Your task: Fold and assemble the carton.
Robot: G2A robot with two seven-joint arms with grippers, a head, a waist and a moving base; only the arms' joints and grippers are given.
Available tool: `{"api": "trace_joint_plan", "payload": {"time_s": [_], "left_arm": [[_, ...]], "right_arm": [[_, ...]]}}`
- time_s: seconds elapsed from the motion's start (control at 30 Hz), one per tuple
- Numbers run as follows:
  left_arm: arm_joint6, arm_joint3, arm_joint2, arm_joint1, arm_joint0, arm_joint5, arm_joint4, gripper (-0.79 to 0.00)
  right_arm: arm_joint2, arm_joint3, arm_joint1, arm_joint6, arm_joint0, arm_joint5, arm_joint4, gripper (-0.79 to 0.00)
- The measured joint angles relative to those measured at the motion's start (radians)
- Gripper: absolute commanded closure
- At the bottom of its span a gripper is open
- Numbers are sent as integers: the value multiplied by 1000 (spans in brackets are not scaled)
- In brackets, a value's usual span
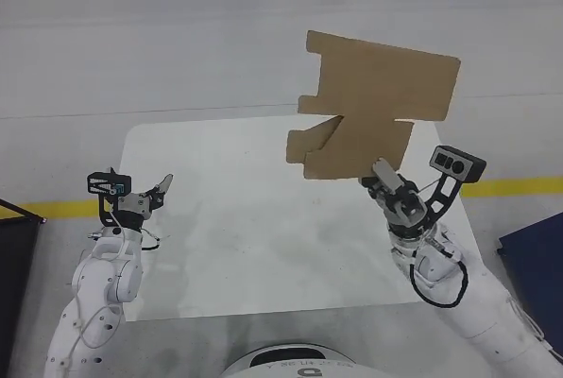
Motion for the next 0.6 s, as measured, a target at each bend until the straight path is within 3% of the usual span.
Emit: {"api": "trace_joint_plan", "payload": {"time_s": [0.1,0.2,0.33,0.47,0.6], "left_arm": [[0,0,0,0,0,0,0,-785],[0,0,0,0,0,0,0,-785],[0,0,0,0,0,0,0,-785],[0,0,0,0,0,0,0,-785],[0,0,0,0,0,0,0,-785]], "right_arm": [[60,68,-13,44,2,0,-71,0],[106,98,-36,-37,-5,0,-315,0],[166,94,-68,-214,-15,24,-788,0],[171,42,-95,-478,-45,179,-1322,0],[156,44,-99,-689,-67,346,-1724,0]]}}
